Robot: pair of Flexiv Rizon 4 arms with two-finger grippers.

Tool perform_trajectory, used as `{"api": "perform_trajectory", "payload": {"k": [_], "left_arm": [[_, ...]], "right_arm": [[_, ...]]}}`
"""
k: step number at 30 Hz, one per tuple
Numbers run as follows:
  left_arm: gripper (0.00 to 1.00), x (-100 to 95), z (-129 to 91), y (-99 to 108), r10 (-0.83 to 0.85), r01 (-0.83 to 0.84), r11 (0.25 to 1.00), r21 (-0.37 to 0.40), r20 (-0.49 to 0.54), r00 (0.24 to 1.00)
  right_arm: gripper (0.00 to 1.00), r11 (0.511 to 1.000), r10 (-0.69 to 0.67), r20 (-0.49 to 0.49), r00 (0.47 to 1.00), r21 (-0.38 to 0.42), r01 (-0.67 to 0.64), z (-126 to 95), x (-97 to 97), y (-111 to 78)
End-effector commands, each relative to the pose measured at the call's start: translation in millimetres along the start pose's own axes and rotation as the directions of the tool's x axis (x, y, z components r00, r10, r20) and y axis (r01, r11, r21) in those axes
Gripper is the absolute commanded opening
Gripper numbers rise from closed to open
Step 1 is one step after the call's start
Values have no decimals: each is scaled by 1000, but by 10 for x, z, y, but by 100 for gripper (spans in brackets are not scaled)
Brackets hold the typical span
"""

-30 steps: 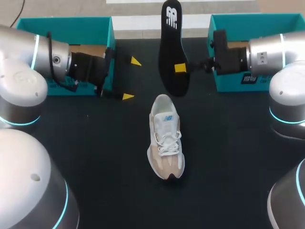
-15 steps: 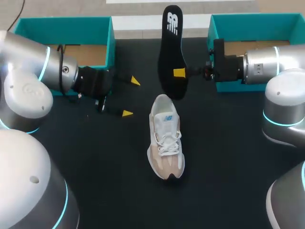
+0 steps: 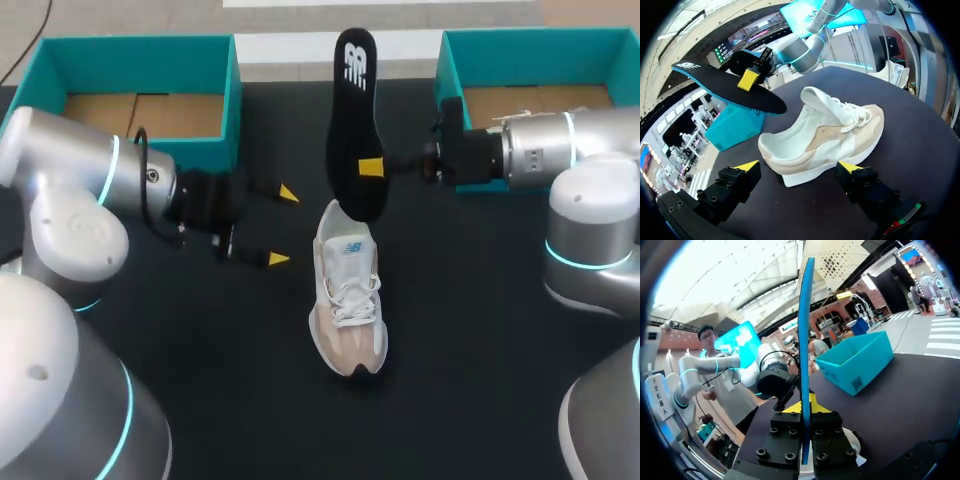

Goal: Take the shoe out of the shoebox, open the shoe tongue, remove and reinsert the insole, then place the shoe into the shoebox

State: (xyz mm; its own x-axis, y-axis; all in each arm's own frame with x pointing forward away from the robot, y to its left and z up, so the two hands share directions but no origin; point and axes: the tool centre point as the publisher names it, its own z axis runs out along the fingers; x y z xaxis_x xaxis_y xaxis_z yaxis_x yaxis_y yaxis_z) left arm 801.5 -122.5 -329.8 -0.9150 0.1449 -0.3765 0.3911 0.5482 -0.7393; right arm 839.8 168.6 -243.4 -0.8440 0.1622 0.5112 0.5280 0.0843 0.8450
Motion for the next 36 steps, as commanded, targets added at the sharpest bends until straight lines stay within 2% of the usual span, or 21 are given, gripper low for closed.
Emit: {"api": "perform_trajectory", "payload": {"k": [1,16,24,36], "left_arm": [[100,-33,115,20,-1,1,1000,-3,-10,1000],[100,-71,275,26,-34,34,999,7,-13,999],[100,-62,361,30,-56,56,998,9,-12,998],[100,-74,376,106,-117,117,993,0,10,993]], "right_arm": [[0,1000,-6,-40,999,3,6,124,-143,-92],[0,1000,-11,-93,996,18,13,322,-280,-357],[0,1000,-14,-98,995,18,16,345,-284,-497],[0,1000,11,-109,994,12,-10,386,-251,-697]]}}
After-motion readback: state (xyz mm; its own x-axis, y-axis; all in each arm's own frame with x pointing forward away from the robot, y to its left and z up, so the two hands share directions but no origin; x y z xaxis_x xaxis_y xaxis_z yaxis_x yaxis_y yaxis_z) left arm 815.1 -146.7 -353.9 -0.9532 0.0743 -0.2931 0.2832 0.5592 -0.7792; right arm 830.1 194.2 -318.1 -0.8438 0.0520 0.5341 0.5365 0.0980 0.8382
